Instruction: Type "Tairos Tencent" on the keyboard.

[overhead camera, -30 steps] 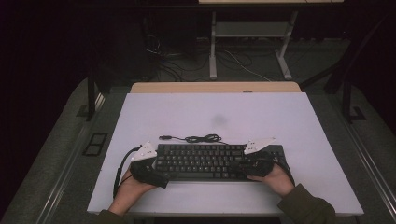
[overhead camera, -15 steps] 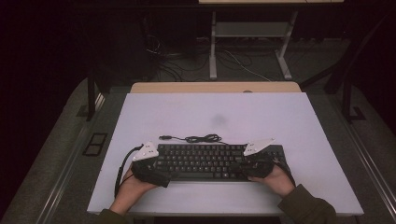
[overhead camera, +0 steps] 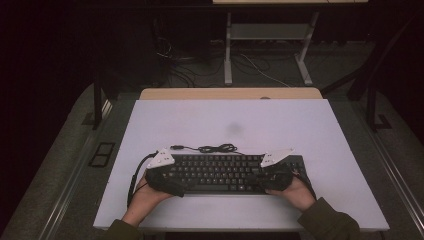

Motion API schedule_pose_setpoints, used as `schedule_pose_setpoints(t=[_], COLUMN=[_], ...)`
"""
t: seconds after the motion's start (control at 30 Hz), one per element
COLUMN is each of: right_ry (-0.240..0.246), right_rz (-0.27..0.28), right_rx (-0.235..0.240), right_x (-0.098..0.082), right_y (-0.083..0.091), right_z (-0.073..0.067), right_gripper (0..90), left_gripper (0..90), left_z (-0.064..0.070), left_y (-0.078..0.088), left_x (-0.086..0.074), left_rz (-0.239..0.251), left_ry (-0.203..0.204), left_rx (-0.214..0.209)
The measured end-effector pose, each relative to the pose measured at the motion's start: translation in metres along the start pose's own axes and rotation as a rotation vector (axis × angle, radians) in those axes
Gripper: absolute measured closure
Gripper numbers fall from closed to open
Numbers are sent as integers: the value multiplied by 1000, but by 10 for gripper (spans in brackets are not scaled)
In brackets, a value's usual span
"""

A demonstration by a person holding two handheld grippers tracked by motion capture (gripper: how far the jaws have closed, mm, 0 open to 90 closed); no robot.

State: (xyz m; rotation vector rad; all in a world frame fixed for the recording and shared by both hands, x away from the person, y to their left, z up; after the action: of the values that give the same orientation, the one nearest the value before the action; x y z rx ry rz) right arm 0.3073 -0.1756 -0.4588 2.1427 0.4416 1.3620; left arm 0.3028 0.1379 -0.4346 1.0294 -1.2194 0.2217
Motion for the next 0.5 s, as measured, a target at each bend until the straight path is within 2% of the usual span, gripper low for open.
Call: schedule_pose_setpoints(t=[0.07,0.17,0.5], right_ry=[-2,-1,-1], right_rz=[1,0,0], right_rx=[1,0,0], right_x=[0,0,0], right_y=[0,0,0], right_z=[0,0,0], right_gripper=[893,892,892], left_gripper=[0,0,0], left_z=[0,2,5], left_y=[-3,-6,-20], left_x=[1,4,20], left_rz=[-6,-12,-3], left_ry=[7,-3,-16], left_rx=[-6,-12,-28])
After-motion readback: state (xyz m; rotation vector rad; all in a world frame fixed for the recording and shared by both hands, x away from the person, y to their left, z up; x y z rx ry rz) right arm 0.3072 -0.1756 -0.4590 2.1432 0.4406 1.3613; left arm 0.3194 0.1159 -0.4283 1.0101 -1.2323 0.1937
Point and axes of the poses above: each handheld gripper's, and its own axes: y roughly backward along the jaws, x roughly out of its top, z roughly to its right, the point moved 3 cm from there along -y, roughly forward along the jaws, and after that the axes turned 15 degrees about x, right-handed, at the moved point
